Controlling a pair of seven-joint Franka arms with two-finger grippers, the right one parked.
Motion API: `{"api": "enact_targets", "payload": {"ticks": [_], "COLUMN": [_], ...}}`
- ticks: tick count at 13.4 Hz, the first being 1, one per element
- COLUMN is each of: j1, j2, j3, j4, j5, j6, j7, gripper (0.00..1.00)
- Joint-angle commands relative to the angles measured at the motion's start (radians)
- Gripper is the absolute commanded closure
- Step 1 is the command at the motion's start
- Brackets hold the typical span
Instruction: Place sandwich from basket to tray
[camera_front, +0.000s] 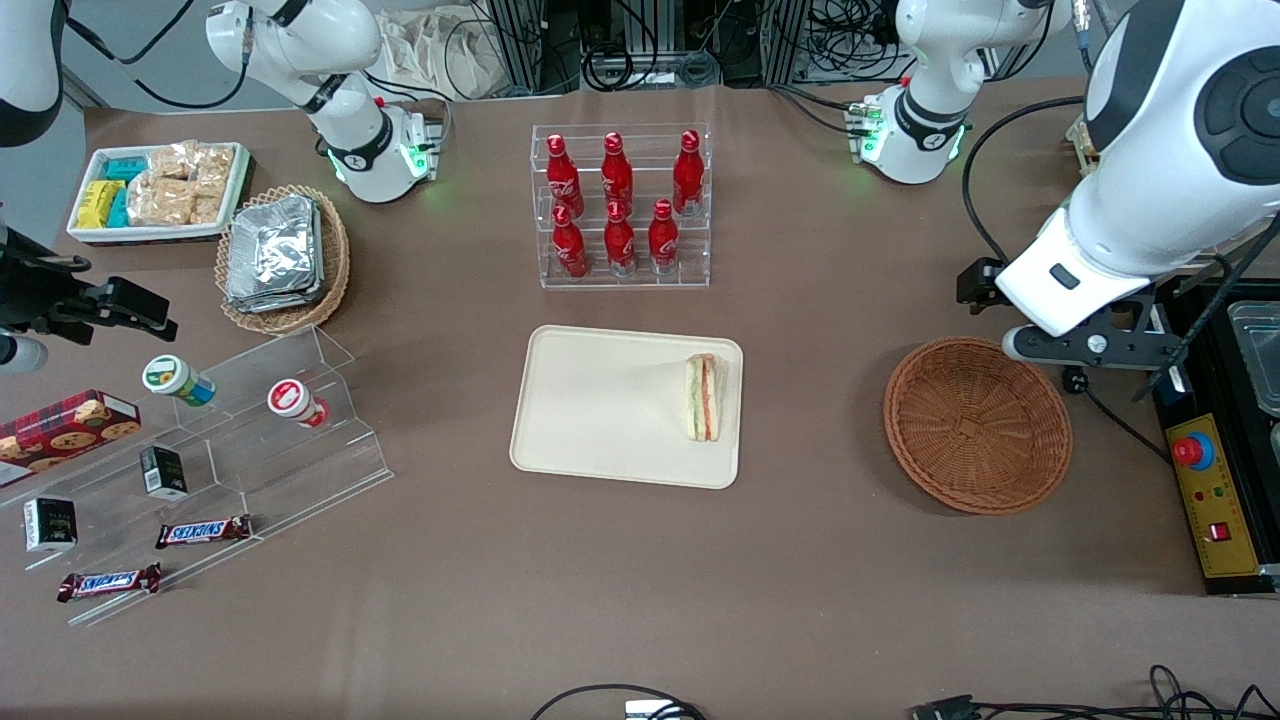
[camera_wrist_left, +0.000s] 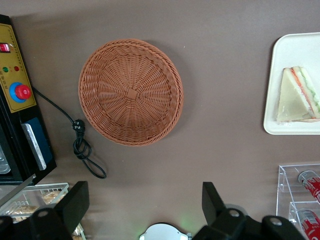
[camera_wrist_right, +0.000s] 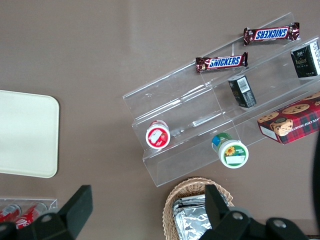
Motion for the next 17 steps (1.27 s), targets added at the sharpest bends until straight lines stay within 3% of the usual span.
{"api": "enact_targets", "payload": {"ticks": [1, 5, 9, 12, 15, 17], "j1": [0.052, 0.054, -0.061, -0.052, -0.05, -0.049], "j2": [-0.062, -0.148, -0.237, -0.361, -0.356, -0.288], "j3": [-0.011, 0.031, 0.251, 0.262, 0.259, 0.259], "j4": [-0.074, -0.181, -0.305, -0.498, -0.49, -0.387], "j5": [-0.025, -0.056, -0.123, -0.128, -0.128, -0.126], "j6": [-0.005, 0.036, 0.123, 0.275, 0.286, 0.254], "j7": [0.022, 0.026, 0.138, 0.157, 0.155, 0.155], "gripper": [0.0, 0.0, 0.0, 0.0, 0.0, 0.0]}}
